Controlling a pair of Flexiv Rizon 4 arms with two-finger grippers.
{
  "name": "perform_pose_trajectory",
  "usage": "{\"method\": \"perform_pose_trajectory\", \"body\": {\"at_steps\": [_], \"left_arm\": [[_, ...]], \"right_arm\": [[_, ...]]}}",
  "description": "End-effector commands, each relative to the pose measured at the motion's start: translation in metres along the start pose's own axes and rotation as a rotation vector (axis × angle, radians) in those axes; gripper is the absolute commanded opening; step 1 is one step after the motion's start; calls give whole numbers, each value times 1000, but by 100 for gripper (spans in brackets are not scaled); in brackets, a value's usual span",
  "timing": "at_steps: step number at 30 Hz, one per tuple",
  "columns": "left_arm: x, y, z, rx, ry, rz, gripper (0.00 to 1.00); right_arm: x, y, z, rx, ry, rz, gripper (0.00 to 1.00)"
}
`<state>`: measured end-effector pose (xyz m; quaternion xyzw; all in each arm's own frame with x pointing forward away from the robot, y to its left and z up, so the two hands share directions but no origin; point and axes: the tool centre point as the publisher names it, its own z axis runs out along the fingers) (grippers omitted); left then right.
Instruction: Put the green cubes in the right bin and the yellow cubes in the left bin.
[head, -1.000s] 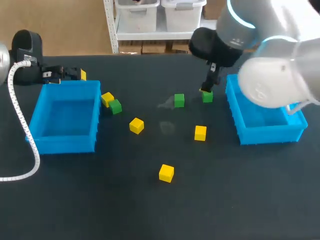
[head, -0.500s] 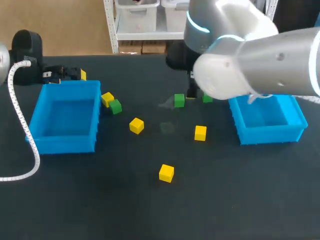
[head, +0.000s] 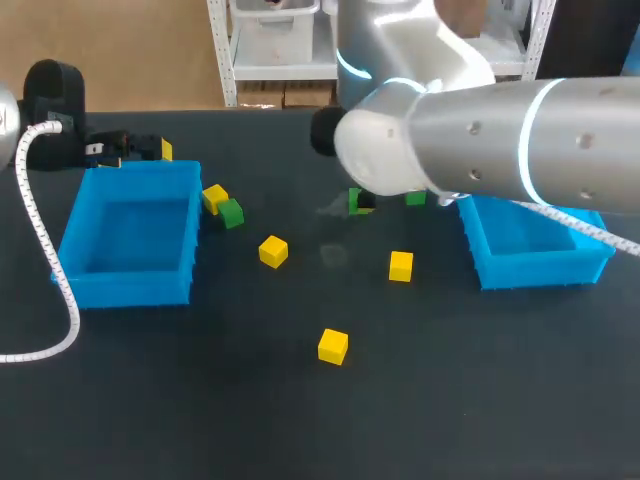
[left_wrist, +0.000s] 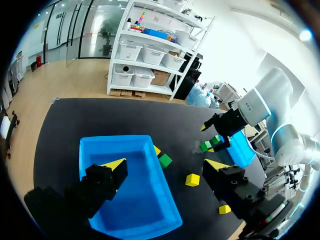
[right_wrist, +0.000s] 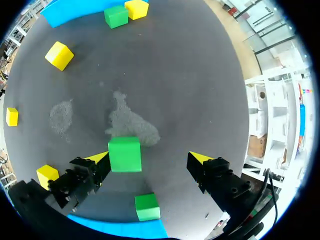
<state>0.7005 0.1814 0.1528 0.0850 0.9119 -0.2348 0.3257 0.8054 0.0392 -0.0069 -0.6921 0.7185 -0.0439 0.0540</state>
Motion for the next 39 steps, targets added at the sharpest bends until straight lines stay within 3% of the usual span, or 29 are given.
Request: {"method": "perform_pose_trajectory", "body": {"at_steps": [1,3,4,5,6,14,21,32,39], "left_arm": [[2,3,0,12,-7,2,100],[2,3,0,12,-7,2,100],[2,3,0,12,-7,2,100],[2,3,0,12,-7,2,100],[2,3,0,12,-7,2,100],[2,3,0,12,-7,2,100],[2,3,0,12,-7,2,100],[2,3,0,12,-7,2,100],[2,3,0,12,-7,2,100]], "right_arm": [[-5,1,0,-24,7,-5,100],[-5,4,0,-23,6,-4,100],[-5,5,0,-12,7,2,66],[-5,6,1,-5,10,6,26],[-4,8,1,-5,10,6,0],[8,18,0,47,23,33,0],[28,15,-13,75,11,129,0],[89,-14,-73,190,-71,397,0],[133,-13,-95,228,-88,542,0]]}}
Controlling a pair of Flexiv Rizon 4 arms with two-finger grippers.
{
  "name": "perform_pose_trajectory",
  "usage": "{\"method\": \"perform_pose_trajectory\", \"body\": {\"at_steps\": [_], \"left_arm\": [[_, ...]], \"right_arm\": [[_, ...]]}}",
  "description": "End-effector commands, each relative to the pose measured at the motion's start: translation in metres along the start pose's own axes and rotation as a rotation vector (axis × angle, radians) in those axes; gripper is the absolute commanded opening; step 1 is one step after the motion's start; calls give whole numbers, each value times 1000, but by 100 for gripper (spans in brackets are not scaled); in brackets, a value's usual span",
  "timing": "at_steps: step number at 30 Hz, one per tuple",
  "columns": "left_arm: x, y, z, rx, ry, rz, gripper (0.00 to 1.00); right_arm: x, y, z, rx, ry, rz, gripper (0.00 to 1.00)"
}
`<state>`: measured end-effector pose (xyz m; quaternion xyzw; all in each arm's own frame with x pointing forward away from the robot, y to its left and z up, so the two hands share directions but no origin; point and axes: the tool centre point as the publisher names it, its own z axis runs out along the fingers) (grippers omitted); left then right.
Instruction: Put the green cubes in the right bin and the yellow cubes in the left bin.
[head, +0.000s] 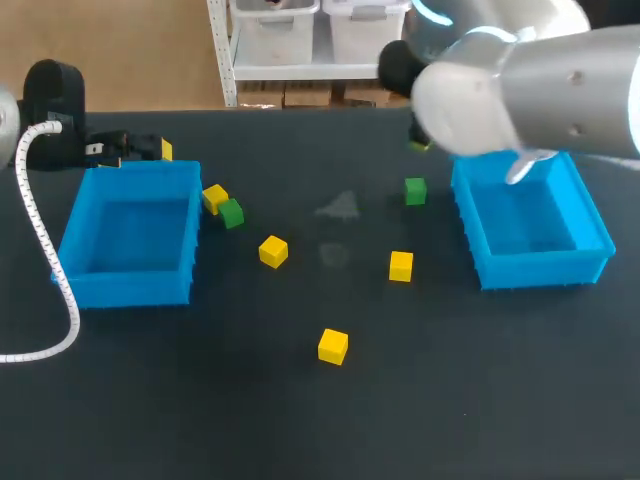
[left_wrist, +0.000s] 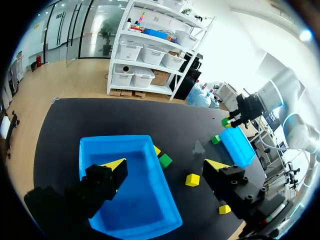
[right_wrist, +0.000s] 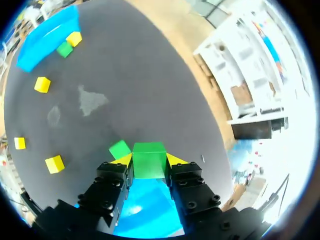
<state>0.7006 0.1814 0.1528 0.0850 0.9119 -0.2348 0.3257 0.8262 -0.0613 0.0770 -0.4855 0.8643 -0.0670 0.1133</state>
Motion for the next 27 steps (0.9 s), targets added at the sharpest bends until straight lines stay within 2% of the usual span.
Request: {"method": "perform_pose_trajectory", "body": {"at_steps": [1,10,15,22,23,24,25,26,27], "left_arm": [[2,3,0,12,-7,2,100],[2,3,0,12,-7,2,100],[2,3,0,12,-7,2,100],[2,3,0,12,-7,2,100],[2,3,0,12,-7,2,100],[2,3,0,12,-7,2,100],[2,3,0,12,-7,2,100],[2,3,0,12,-7,2,100],[2,3,0,12,-7,2,100]], "right_arm": [[46,0,-17,83,-88,58,0],[96,-10,-23,96,-83,206,0],[120,-11,-15,91,-45,258,0],[132,-9,1,77,2,293,0],[131,-9,1,78,2,295,26],[130,-9,1,78,2,296,45],[129,-9,1,78,1,293,82],[127,-9,0,79,0,289,100],[124,-10,-1,82,-1,286,100]]}}
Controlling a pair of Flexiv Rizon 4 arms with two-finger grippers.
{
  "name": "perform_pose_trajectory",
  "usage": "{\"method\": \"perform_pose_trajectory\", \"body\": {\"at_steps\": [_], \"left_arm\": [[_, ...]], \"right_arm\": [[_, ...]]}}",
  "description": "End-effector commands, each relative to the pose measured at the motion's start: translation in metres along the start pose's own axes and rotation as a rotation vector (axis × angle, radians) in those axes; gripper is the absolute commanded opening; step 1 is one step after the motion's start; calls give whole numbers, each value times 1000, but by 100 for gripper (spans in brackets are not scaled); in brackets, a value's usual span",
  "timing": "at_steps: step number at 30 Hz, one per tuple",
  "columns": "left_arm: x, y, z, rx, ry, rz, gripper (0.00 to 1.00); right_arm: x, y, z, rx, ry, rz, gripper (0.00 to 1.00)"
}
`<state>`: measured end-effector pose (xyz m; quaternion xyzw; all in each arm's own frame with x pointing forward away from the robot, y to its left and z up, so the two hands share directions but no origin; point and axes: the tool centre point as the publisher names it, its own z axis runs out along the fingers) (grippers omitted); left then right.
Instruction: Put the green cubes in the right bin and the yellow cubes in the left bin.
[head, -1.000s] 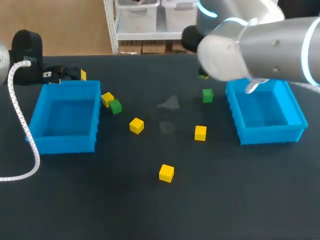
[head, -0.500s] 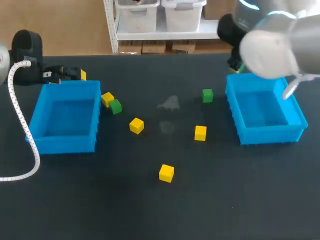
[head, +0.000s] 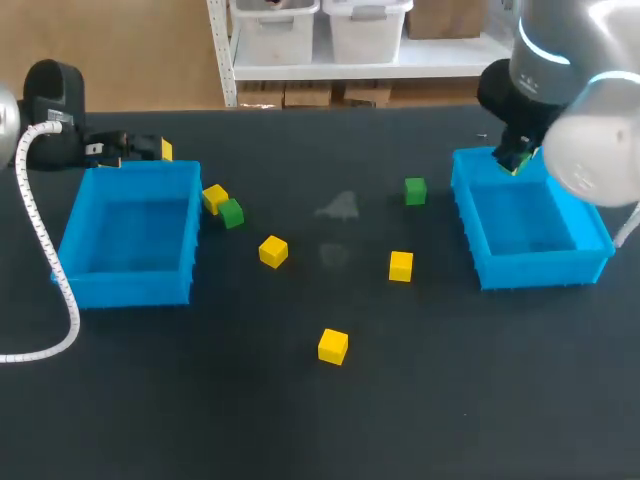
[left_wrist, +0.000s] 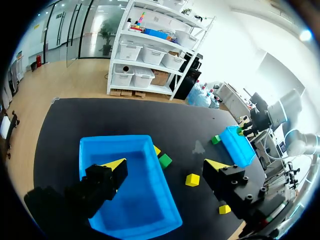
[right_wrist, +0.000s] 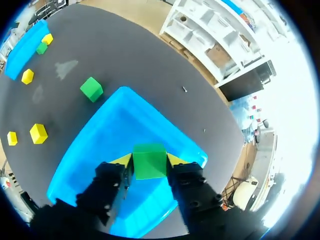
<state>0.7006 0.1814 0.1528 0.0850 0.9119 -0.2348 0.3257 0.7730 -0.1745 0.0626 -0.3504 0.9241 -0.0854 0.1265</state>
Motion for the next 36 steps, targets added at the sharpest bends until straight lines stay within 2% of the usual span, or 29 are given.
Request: {"method": "perform_pose_trajectory", "body": {"at_steps": [1,9,16,22,28,36], "left_arm": [[2,3,0,12,-7,2,100],[2,3,0,12,-7,2,100],[2,3,0,12,-7,2,100],[2,3,0,12,-7,2,100],[2,3,0,12,-7,2,100],[2,3,0,12,-7,2,100]], "right_arm": [[-4,2,-4,15,-32,-9,100],[-45,14,-27,31,-77,-87,100],[-79,46,-37,-1,-110,-265,100],[-90,67,-25,-24,-89,-498,100],[-103,77,-12,-30,-58,-670,100],[-114,84,23,-68,3,-779,100]]}}
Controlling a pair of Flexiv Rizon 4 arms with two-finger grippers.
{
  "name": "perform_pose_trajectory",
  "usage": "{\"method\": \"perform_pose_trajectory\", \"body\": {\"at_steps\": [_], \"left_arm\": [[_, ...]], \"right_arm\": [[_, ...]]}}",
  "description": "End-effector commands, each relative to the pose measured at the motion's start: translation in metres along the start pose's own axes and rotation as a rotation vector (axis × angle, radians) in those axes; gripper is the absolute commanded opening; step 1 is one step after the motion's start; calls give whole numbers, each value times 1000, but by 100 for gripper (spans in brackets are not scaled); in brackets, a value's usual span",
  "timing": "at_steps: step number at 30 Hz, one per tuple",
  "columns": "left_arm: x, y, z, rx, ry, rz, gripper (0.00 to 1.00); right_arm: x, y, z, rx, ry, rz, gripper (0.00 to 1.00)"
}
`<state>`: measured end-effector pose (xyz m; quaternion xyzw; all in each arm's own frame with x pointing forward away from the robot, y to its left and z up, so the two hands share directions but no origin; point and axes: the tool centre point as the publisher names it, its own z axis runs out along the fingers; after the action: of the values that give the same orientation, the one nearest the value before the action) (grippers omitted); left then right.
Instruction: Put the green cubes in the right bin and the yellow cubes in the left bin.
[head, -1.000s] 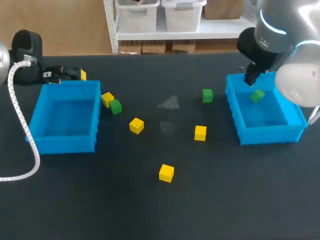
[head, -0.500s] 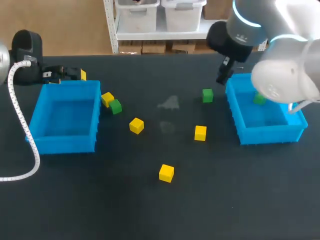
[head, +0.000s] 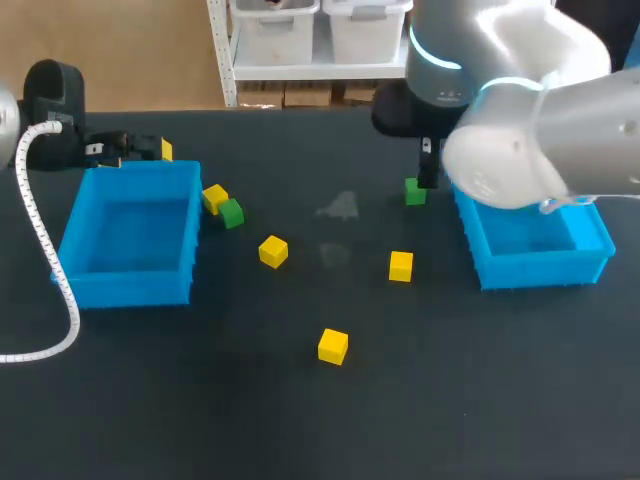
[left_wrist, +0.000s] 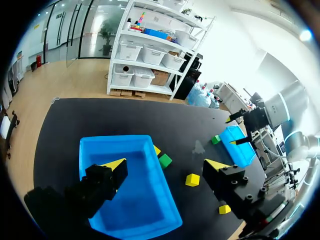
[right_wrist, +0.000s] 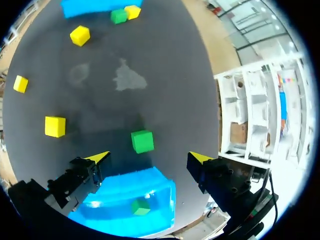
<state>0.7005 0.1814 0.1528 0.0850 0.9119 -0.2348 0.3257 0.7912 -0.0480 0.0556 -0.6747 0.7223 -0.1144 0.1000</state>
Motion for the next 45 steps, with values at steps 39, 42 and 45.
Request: {"method": "perform_pose_trajectory", "body": {"at_steps": [39,42,45], "left_arm": [[2,3,0,12,-7,2,100],[2,3,0,12,-7,2,100],[2,3,0,12,-7,2,100]], "right_arm": [[16,-21,46,-51,26,167,0],[26,-27,29,-18,1,219,0],[38,-31,11,14,-21,286,0]]}}
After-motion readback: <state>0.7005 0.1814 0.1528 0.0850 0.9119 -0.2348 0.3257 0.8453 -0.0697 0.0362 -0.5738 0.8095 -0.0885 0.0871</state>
